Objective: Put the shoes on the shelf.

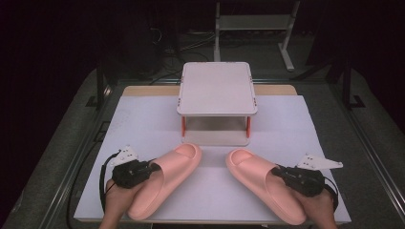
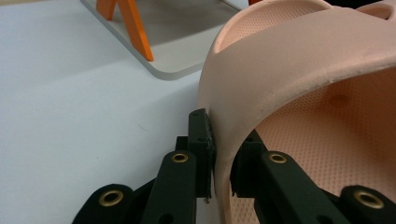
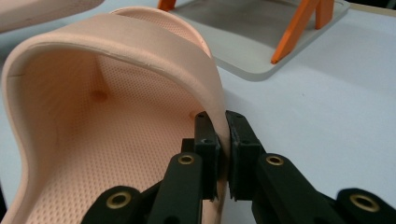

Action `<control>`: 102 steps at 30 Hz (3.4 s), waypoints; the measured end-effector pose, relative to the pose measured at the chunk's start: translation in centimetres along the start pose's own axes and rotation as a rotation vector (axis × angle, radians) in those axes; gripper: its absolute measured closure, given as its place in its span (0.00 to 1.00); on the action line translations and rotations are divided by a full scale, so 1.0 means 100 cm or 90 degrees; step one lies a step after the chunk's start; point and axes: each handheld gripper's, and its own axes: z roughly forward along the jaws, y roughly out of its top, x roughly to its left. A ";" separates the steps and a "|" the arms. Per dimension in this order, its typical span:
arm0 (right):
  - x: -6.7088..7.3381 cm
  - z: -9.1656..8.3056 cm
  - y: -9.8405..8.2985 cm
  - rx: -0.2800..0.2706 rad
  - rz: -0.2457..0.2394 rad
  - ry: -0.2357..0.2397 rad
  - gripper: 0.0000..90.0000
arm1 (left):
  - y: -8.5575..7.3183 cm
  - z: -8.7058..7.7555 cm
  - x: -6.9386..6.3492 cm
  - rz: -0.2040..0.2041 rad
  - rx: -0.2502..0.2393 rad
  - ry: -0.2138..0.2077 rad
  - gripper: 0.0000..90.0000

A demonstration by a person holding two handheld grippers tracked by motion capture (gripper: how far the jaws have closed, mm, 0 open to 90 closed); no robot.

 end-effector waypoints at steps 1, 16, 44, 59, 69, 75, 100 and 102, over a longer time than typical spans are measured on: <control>0.001 -0.001 0.001 -0.005 0.002 0.007 0.93 | 0.001 -0.001 0.000 0.000 -0.001 0.000 0.90; 0.008 -0.012 0.028 -0.009 -0.015 0.052 0.93 | 0.020 -0.007 -0.002 0.017 -0.013 -0.017 0.90; 0.003 -0.030 0.113 -0.028 -0.062 0.104 0.93 | 0.106 -0.027 0.004 0.089 -0.052 -0.026 0.90; -0.012 -0.028 0.147 -0.029 -0.073 0.138 0.93 | 0.151 -0.020 0.016 0.106 -0.049 0.000 0.90; -0.017 -0.025 0.162 -0.019 -0.086 0.143 0.93 | 0.170 -0.006 0.022 0.100 -0.042 -0.003 0.90; -0.024 -0.020 0.170 -0.014 -0.086 0.142 0.93 | 0.178 0.004 0.029 0.090 -0.034 0.003 0.90; -0.051 0.004 0.210 0.003 -0.075 0.139 0.93 | 0.218 0.027 0.053 0.073 -0.016 0.037 0.90; -0.052 0.004 0.214 0.005 -0.075 0.137 0.93 | 0.219 0.028 0.055 0.074 -0.014 0.038 0.90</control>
